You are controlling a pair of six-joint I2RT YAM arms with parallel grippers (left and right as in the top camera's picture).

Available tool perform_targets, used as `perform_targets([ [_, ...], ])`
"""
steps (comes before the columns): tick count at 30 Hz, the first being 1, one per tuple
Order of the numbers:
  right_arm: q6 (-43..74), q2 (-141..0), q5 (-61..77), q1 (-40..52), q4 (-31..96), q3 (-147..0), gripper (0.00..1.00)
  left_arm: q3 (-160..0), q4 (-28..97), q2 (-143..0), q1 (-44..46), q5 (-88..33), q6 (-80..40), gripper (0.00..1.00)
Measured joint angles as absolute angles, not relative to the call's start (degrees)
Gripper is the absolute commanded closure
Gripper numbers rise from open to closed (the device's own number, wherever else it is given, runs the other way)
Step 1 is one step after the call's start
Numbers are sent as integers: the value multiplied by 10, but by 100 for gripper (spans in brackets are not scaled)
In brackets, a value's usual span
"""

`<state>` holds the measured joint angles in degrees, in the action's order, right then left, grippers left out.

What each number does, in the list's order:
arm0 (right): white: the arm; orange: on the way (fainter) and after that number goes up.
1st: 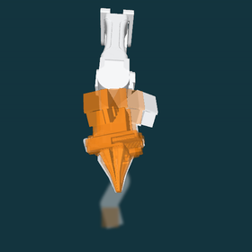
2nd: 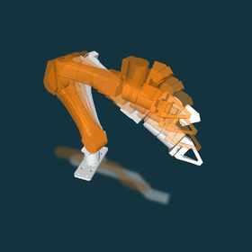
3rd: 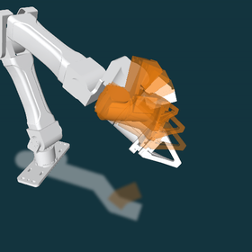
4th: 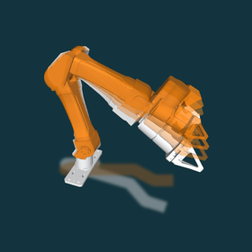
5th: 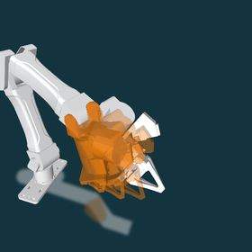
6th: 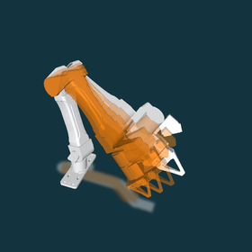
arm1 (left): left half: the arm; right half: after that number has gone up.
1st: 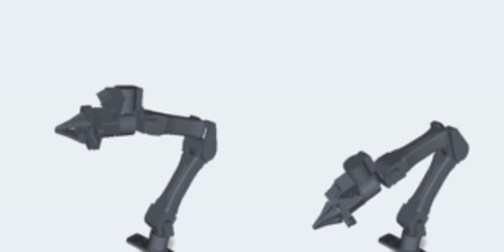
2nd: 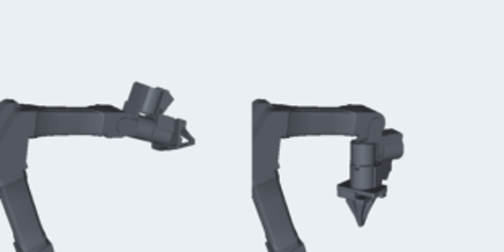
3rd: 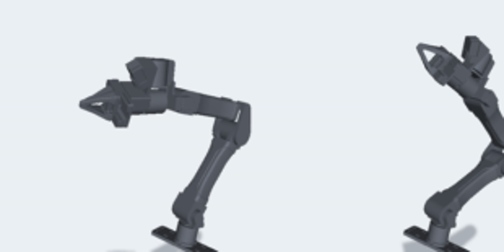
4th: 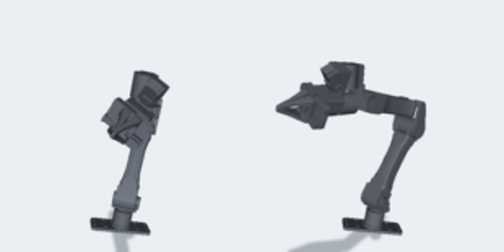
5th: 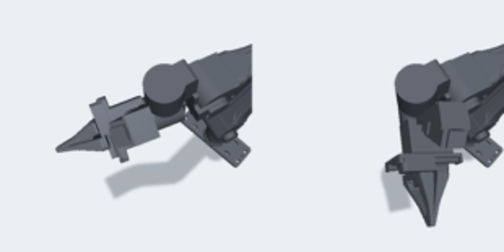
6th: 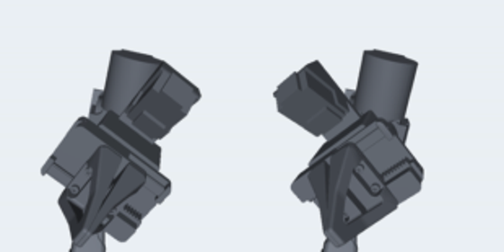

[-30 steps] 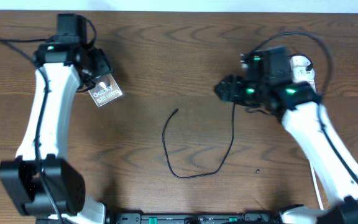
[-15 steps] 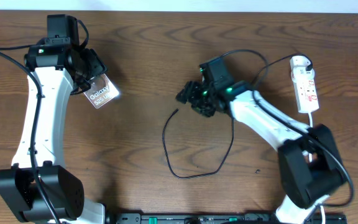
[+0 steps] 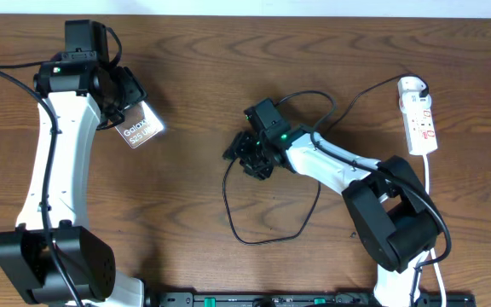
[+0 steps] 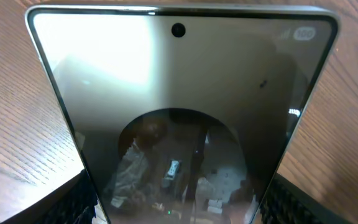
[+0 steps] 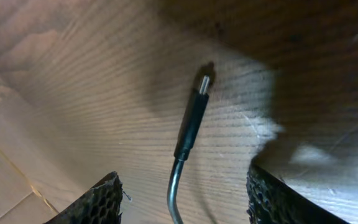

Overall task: Plug charger to phone and switch on socket
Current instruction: 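Tilt the phone's bottom edge toward the right gripper holding the connector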

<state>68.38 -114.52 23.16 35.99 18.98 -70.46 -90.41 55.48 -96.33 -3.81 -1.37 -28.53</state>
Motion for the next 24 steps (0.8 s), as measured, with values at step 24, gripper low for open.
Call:
perform_targets([
  [24, 485, -941, 239, 219, 265, -709, 22, -904, 588, -963, -48, -240, -370, 50],
])
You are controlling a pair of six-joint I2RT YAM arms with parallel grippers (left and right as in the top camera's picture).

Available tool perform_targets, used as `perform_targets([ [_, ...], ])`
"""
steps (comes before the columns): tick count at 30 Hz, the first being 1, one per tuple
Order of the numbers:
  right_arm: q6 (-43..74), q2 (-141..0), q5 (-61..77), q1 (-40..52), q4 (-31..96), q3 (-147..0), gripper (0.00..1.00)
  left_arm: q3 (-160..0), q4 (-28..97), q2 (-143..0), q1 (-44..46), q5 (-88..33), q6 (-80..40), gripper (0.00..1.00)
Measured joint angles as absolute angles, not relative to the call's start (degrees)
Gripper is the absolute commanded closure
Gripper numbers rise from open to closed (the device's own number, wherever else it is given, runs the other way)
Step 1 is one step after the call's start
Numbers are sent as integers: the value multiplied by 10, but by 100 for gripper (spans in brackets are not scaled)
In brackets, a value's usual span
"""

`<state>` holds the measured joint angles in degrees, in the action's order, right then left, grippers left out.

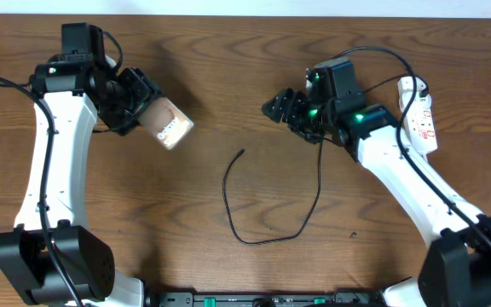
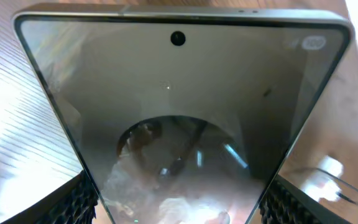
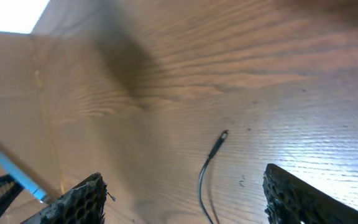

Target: Plug charger to phone and switch on socket

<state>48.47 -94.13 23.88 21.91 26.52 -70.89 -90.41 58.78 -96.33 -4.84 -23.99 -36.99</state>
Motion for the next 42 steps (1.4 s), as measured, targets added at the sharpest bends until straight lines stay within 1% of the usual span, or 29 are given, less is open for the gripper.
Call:
perform_targets([
  [8, 455, -941, 242, 220, 267, -709, 21, -904, 590, -963, -48, -365, -467, 50],
  [22, 438, -941, 229, 211, 292, -709, 21, -904, 590, -963, -48, -653, -583, 51],
  [25, 431, -941, 222, 208, 300, -709, 21, -904, 590, -963, -48, -697, -609, 52],
  [26, 430, -941, 220, 208, 302, -709, 21, -904, 590, -963, -48, -710, -618, 54],
  [29, 427, -941, 220, 206, 303, -709, 21, -904, 590, -963, -48, -736, -639, 56],
  [36, 417, -941, 218, 205, 301, -709, 21, -904, 590, -963, -48, -756, -666, 56],
  [39, 397, -941, 224, 205, 286, -709, 21, -904, 590, -963, -48, -744, -672, 56],
  [42, 357, -941, 254, 205, 253, -709, 21, -904, 590, -963, -48, -698, -675, 57],
])
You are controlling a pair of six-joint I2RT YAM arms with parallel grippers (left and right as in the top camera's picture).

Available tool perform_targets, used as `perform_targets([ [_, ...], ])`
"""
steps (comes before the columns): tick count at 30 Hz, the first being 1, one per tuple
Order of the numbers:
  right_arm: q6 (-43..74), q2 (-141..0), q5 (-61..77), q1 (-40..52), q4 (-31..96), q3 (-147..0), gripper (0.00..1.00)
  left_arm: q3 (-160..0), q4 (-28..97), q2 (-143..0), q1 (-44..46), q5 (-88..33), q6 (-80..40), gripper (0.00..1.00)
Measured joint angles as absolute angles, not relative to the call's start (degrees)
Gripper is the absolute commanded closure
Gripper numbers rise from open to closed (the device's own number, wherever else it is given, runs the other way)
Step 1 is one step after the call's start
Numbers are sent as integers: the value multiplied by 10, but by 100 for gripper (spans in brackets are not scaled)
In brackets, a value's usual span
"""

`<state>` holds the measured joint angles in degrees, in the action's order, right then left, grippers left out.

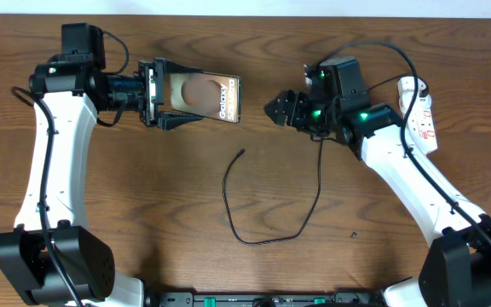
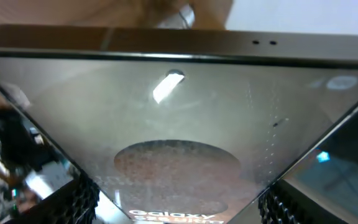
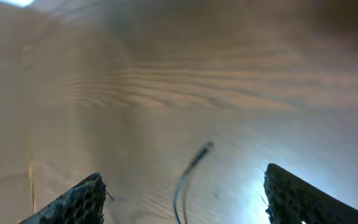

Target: Plug charger to phone and switch on socket

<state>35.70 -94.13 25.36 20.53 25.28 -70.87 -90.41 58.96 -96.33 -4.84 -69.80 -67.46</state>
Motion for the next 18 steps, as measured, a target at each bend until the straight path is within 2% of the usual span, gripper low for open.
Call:
perform_targets([
  [9, 265, -941, 357, 208, 147, -709, 20, -904, 590, -963, -48, -490, -675, 58],
  [18, 251, -941, 368, 265, 52, -709, 18, -904, 590, -963, -48, -442, -686, 58],
])
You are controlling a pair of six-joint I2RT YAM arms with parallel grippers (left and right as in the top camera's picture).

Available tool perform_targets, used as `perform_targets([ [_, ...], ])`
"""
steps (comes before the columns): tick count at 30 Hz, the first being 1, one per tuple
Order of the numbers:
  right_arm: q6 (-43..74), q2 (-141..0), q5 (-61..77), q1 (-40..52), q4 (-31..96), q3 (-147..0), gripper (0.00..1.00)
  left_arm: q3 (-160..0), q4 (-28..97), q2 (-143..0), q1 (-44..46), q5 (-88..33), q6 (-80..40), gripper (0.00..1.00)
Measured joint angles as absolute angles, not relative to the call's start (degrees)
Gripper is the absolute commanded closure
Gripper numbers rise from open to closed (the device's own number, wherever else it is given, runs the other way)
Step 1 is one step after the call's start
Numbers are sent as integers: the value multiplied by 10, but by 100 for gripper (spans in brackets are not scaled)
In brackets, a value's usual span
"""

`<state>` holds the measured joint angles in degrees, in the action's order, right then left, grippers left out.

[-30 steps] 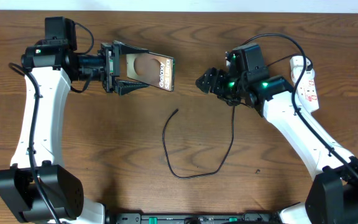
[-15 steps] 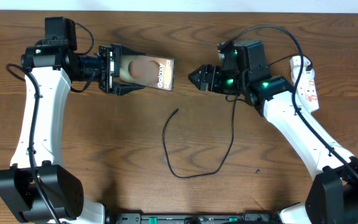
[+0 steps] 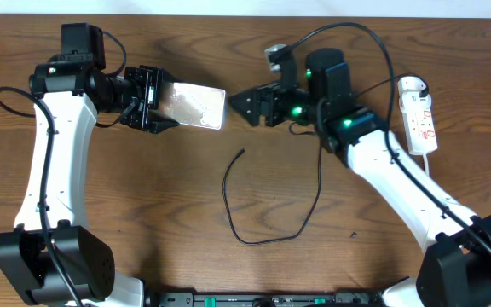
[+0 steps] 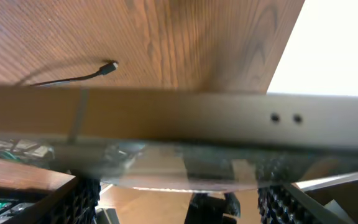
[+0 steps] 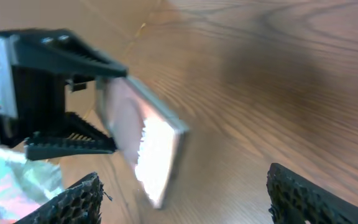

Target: Plug charger to phone and switch on socket

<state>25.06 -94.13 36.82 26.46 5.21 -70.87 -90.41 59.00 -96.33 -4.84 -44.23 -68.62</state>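
Note:
My left gripper is shut on the phone, holding it out level to the right above the table at the back left. In the left wrist view the phone's top edge crosses the frame between my left fingers. My right gripper stands open just right of the phone's free end, holding nothing. From the right wrist, the phone shows blurred ahead of the open right gripper. The black charger cable lies looped on the table, its plug tip free, also visible from the left wrist.
A white power strip lies at the right edge, with the cable running to it. The wooden table carries nothing else. Arm bases stand at the front left and front right.
My right gripper has moved left and now faces the phone's free end at close range. The phone has turned in my left gripper, showing a pale face upward instead of the Galaxy print.
First my right gripper hung open over the cable's plug at mid-table while my left held the phone at the far left. Then the right gripper was at the back right, the cable left on the table. The left brought the phone rightward; now both grippers meet at the back.

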Motion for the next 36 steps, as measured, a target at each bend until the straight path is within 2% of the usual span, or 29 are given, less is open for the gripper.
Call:
perform_targets([
  [9, 251, -973, 363, 295, -2, -709, 20, -906, 588, -963, -48, -465, -693, 58],
  [14, 257, -1022, 340, 301, -56, -709, 17, -906, 588, -963, -48, -477, -692, 59],
  [23, 270, -1051, 322, 267, -71, -709, 17, -907, 611, -963, -48, -408, -676, 58],
  [36, 270, -1051, 324, 263, -67, -709, 17, -906, 611, -963, -48, -321, -672, 56],
])
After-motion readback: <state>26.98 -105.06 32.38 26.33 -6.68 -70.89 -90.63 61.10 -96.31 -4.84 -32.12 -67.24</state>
